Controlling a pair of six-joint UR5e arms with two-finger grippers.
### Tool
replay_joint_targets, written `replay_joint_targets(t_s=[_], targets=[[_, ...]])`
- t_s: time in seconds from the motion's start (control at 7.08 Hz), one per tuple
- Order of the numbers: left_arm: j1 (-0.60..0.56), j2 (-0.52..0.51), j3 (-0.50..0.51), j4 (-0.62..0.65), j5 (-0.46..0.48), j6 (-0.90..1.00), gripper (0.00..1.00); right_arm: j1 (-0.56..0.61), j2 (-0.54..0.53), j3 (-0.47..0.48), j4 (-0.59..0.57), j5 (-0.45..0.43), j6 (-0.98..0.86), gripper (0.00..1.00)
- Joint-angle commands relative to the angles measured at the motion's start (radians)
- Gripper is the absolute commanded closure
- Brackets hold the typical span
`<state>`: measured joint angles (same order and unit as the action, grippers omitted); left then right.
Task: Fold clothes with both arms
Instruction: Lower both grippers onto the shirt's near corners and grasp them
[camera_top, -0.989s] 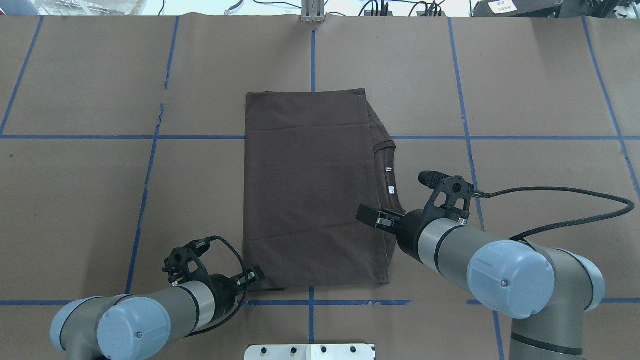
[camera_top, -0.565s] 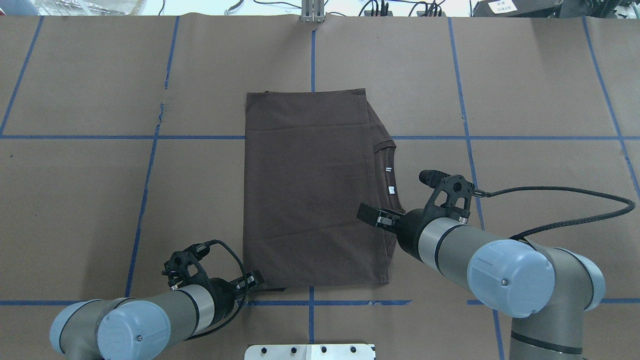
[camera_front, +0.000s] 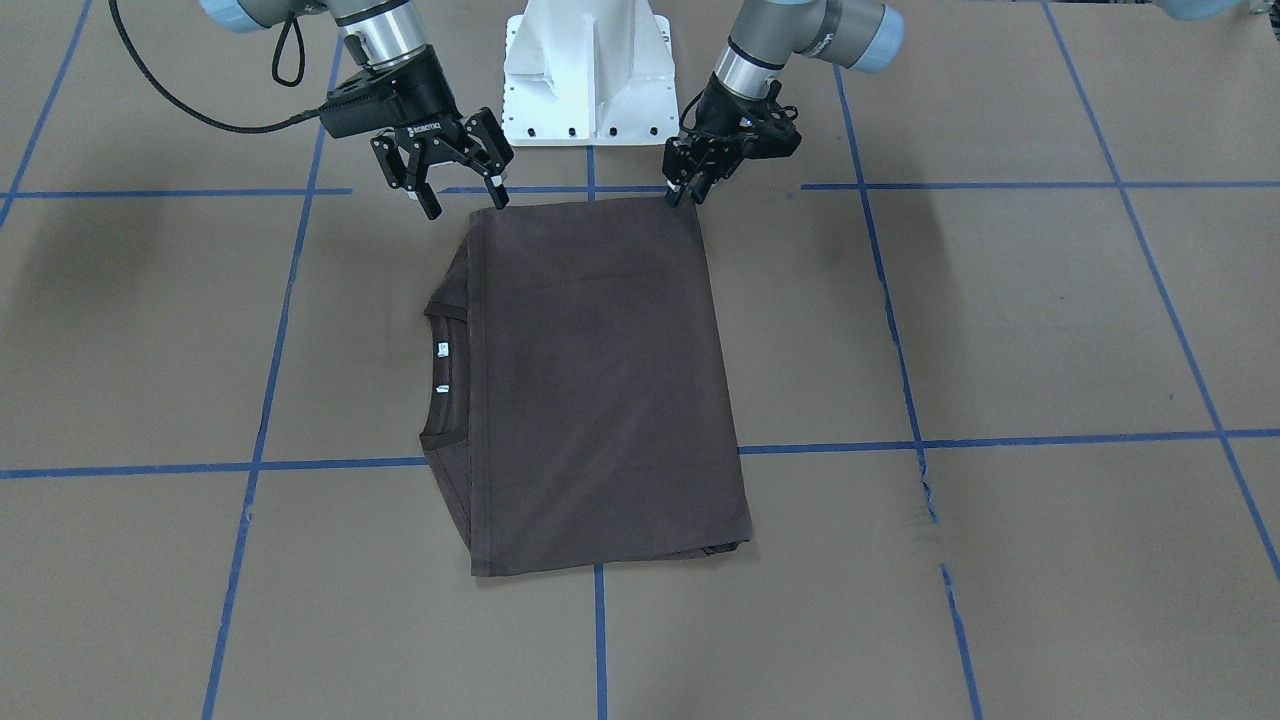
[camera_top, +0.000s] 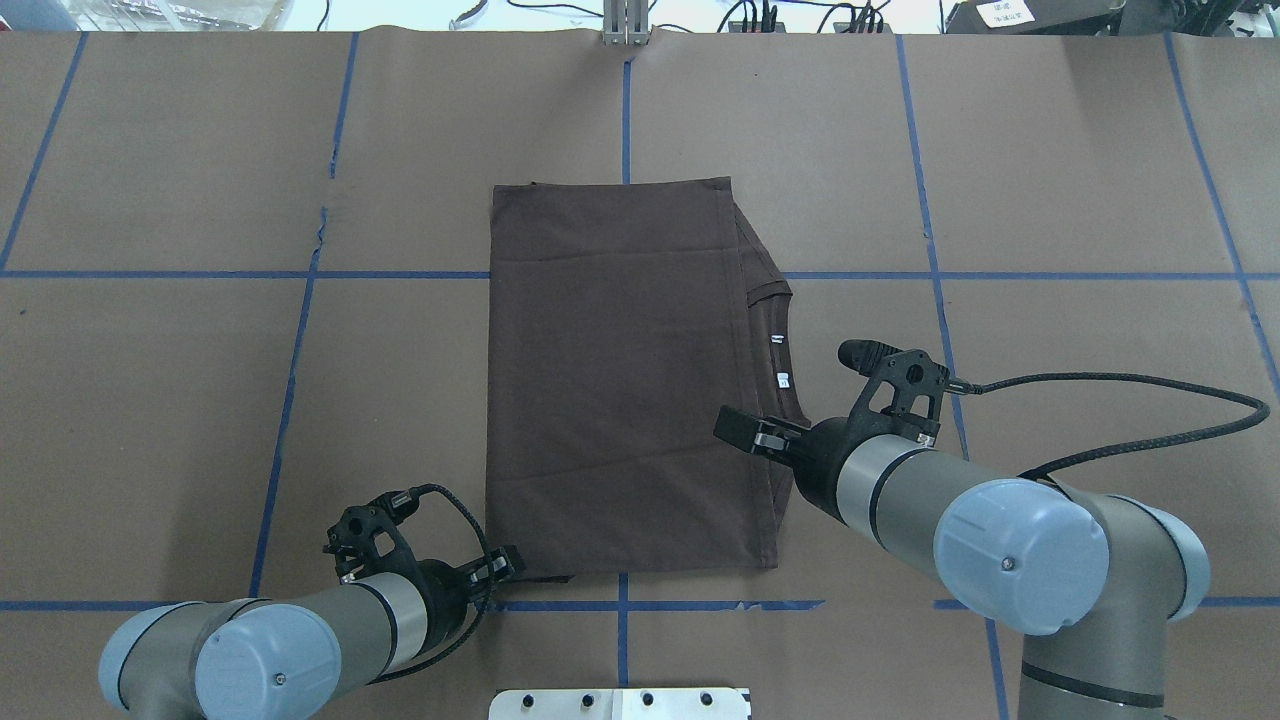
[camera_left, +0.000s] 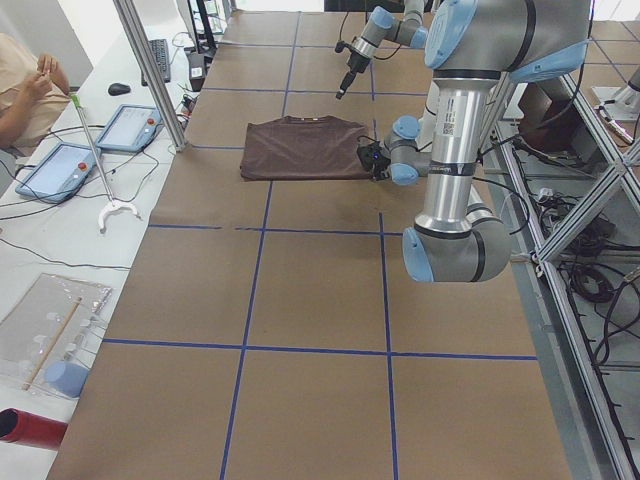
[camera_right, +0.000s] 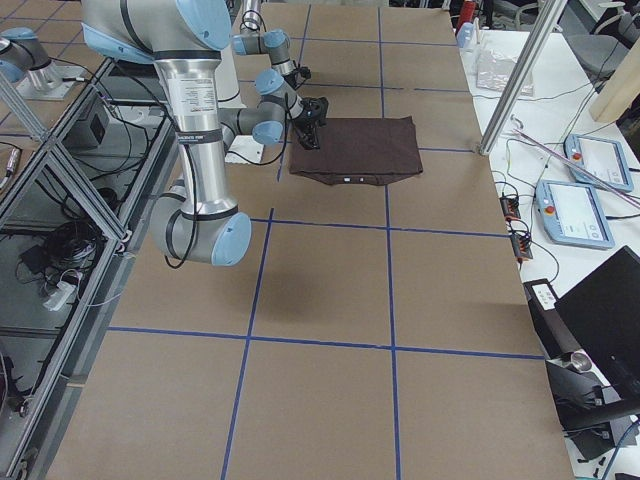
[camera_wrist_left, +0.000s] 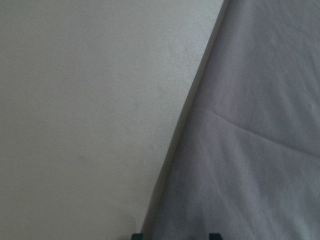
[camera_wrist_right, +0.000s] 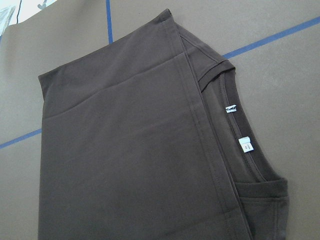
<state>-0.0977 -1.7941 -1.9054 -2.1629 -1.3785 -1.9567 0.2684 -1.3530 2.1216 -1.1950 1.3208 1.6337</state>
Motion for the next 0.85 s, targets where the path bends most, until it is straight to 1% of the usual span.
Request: replay_joint_targets(t_s=[0.0, 0.14, 0.28, 0.42, 0.57, 0.71], targets=[[0.001, -0.001, -0.001, 0.0, -0.002, 0.002, 0.46, 0.0, 0.0, 0.0, 0.0, 0.0, 0.0, 0.0], [0.001, -0.004, 0.0, 0.0, -0.002, 0.002, 0.46, 0.0, 0.0, 0.0, 0.0, 0.0, 0.002, 0.0], [0.001, -0.008, 0.0, 0.0, 0.001, -0.001, 0.51, 0.0, 0.0, 0.0, 0.0, 0.0, 0.002, 0.0], [0.003, -0.01, 0.002, 0.0, 0.004, -0.008, 0.77, 0.0, 0.0, 0.0, 0.0, 0.0, 0.002, 0.0], [0.003, -0.008, 0.0, 0.0, 0.003, -0.004, 0.91, 0.0, 0.0, 0.0, 0.0, 0.0, 0.0, 0.0], [0.004, -0.01, 0.0, 0.0, 0.003, -0.002, 0.91, 0.0, 0.0, 0.0, 0.0, 0.0, 0.0, 0.0]])
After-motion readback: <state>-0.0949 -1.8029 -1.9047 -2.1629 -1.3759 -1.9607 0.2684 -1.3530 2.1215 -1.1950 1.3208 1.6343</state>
